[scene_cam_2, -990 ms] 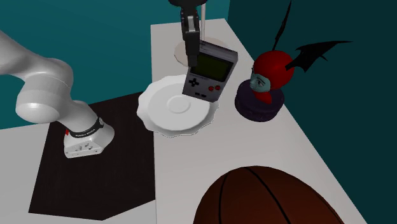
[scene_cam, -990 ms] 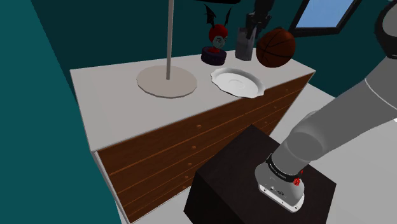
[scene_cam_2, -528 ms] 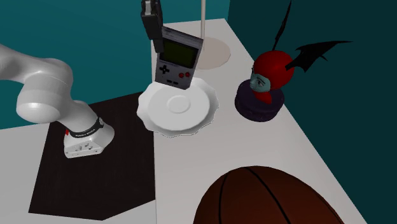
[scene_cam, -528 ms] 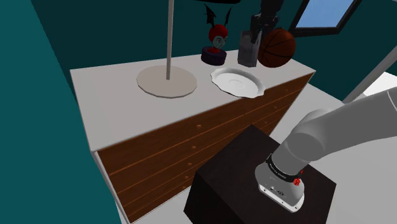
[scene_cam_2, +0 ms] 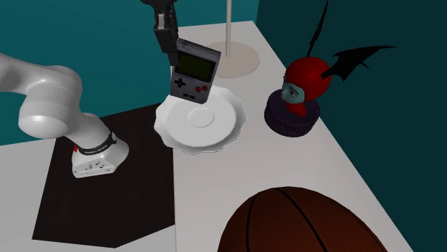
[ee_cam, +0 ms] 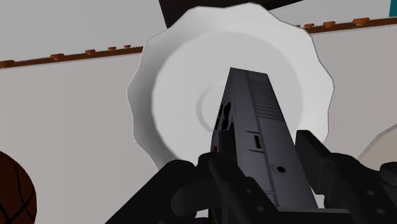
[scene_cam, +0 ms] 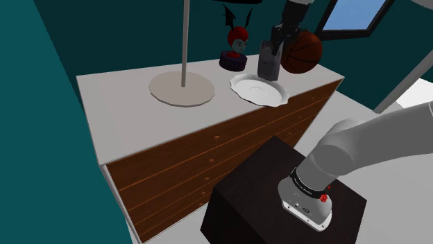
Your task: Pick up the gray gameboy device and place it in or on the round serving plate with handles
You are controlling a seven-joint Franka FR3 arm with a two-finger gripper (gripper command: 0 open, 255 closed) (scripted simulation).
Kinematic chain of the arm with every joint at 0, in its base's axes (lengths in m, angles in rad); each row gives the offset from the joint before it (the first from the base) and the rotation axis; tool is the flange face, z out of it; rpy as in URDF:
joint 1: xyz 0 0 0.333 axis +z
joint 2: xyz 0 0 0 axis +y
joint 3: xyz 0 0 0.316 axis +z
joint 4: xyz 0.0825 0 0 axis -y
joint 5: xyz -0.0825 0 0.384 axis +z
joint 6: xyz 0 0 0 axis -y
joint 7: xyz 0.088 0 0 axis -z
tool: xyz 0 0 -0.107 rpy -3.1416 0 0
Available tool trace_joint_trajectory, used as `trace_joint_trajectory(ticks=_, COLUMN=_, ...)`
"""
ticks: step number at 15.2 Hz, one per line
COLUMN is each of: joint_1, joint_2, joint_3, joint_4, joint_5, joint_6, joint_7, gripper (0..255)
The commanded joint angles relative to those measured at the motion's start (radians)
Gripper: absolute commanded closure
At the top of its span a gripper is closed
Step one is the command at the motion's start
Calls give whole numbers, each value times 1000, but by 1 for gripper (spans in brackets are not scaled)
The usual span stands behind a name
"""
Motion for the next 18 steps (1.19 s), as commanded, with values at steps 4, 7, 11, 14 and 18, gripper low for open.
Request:
trace_joint_trajectory(ticks=4, joint_1=-3, joint_2=-18, joint_3=-5, joint_4=-82, joint_5=-5, joint_6=66, joint_7=2, gripper=255)
trace_joint_trajectory(ticks=7, joint_1=-4, joint_2=-24, joint_3=-7, joint_4=-128, joint_5=-8, joint_6=105, joint_7=4, gripper=255)
trace_joint_trajectory(ticks=11, joint_1=-6, joint_2=-31, joint_3=-11, joint_4=-186, joint_5=-12, joint_6=157, joint_7=7, gripper=255)
trace_joint_trajectory(ticks=14, joint_1=-8, joint_2=-33, joint_3=-14, joint_4=-230, joint_5=-15, joint_6=198, joint_7=9, gripper=255)
trace_joint_trajectory(ticks=18, joint_1=-7, joint_2=-33, joint_3=-15, joint_4=-230, joint_5=-15, joint_6=198, joint_7=9, gripper=255)
